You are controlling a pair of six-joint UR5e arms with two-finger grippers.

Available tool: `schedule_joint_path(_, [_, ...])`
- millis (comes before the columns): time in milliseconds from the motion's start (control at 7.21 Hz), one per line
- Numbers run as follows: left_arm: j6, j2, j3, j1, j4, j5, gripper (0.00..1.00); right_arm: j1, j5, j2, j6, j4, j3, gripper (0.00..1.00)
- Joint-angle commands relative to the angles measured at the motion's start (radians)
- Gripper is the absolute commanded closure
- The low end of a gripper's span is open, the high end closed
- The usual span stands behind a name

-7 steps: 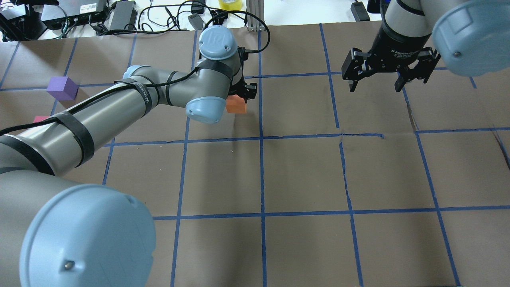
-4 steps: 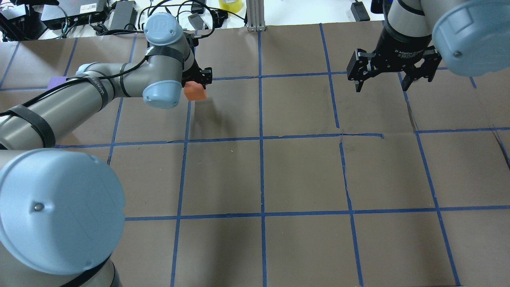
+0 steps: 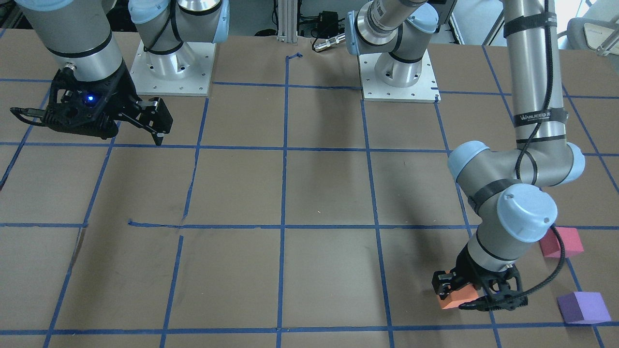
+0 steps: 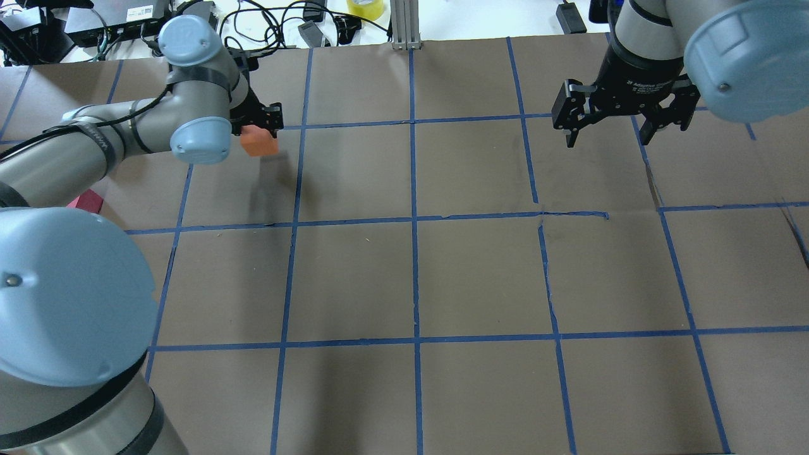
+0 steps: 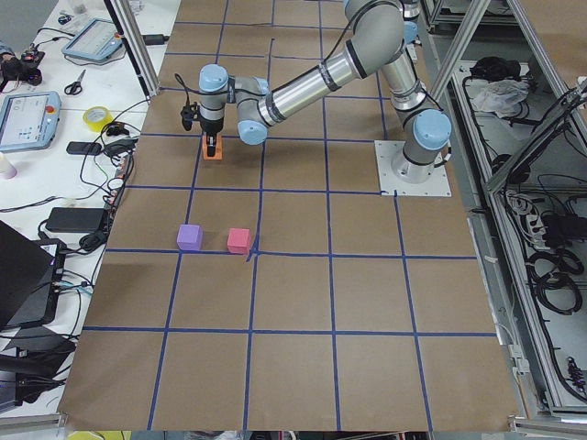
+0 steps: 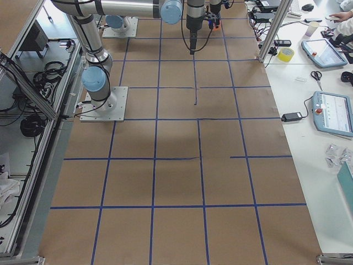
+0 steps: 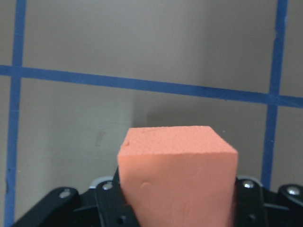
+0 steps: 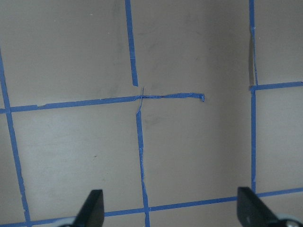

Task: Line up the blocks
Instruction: 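Carry the orange cube with the left gripper toward the purple and pink cubes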

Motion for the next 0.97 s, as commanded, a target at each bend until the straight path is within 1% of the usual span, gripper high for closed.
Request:
schedule_joint_path(0, [0.174,0.023,0.001,0.095,-0.055,-0.006,0.59,-0.001,0.0,0.0,0.002,0.001,0.002,0.0])
schedule_joint_path(139, [0.288,0.021,0.011,0.123,-0.072,0.001,0.62,-0.001,0.0,0.0,0.002,0.001,0.002,0.0])
schedule_joint_path(277, [0.363,0.02,0.034,0.157,-0.092,0.005,0.62,0.0,0.0,0.0,0.002,0.001,0.002,0.0])
schedule_joint_path(416, [0.476,0.021,0.042,0.219,-0.107,0.005,0.65,-0.001,-0.002,0.0,0.003,0.001,0.003,0.0])
schedule_joint_path(554, [0.562,0.021,0.05,0.285,-0.107,0.002,0.65,-0.001,0.0,0.0,0.008,0.001,0.003,0.0])
schedule_joint_path(693, [0.604,0.008,0.074,0.315,-0.109,0.0,0.65,-0.001,-0.002,0.0,0.005,0.001,0.005,0.0])
schedule_joint_path(832, [0.605,-0.006,0.1,0.326,-0.138,-0.005,0.65,-0.001,-0.002,0.0,0.003,0.001,0.005,0.0])
